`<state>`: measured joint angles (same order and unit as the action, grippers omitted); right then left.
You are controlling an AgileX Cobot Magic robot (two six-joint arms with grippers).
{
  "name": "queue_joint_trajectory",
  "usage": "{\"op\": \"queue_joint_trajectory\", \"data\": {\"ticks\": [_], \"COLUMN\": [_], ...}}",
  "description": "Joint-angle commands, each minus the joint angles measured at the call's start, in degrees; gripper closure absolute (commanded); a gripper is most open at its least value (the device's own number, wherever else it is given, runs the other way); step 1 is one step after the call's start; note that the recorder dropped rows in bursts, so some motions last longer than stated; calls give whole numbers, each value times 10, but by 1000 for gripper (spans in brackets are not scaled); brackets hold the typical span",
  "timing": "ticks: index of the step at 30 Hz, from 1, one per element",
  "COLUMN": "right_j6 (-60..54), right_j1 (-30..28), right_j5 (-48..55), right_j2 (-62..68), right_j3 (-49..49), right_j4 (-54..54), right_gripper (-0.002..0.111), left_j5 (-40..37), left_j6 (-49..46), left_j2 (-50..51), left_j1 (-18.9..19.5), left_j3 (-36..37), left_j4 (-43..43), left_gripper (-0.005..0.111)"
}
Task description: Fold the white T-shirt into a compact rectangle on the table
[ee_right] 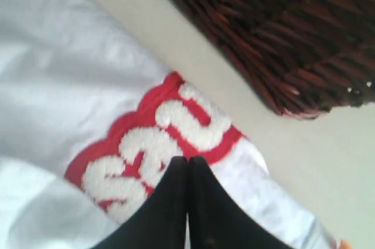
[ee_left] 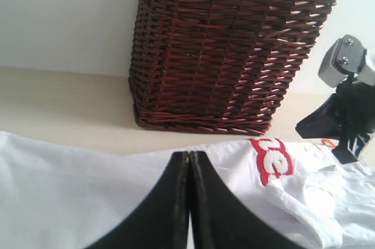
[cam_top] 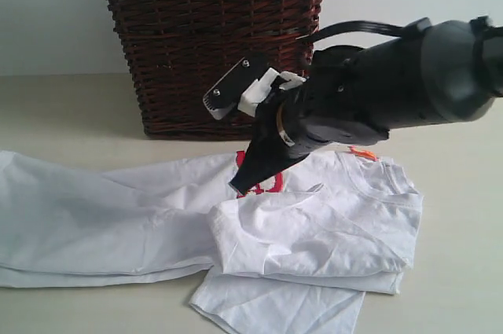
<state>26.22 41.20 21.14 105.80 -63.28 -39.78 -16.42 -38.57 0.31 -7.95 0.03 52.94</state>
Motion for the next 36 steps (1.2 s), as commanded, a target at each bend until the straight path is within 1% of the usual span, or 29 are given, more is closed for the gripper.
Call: {"op": "queue_joint_trajectory", "data": {"ticks": [1,3,5,7,10,13,19,22,25,29,33,36], "right_j6": [-184,-237,-246,-246,-238,-163,69,144,160,162,208,235], "right_j1": [-2,-2,-2,-4,-5,-5,-5,-5,-5,-11,-29,-32], "right_j5": [105,130,127,118,88,54,-10,-14,-17,-24,-87,-139], "right_j2": [-31,-30,-25,-10,26,53,59,60,60,60,60,60], "right_j3": [30,35,40,40,40,40,38,34,34,34,34,34], "right_j4": [182,234,243,238,191,114,-140,-203,-235,-245,-248,-247], "right_gripper": [108,108,108,108,108,108,108,108,108,108,108,108], "left_j5": [-18,-18,-18,-18,-18,-18,-18,-18,-18,-18,-18,-18], "left_j6": [0,0,0,0,0,-1,-1,-1,-1,-3,-3,-3], "left_j2": [-3,-3,-3,-3,-3,-3,-3,-3,-3,-3,-3,-3], "left_j1": [0,0,0,0,0,0,0,0,0,0,0,0], "left_j3": [0,0,0,0,0,0,0,0,0,0,0,0], "left_j4": [5,4,4,4,4,4,4,4,4,4,4,4], "left_gripper": [107,107,107,107,107,107,107,107,107,107,107,107]}}
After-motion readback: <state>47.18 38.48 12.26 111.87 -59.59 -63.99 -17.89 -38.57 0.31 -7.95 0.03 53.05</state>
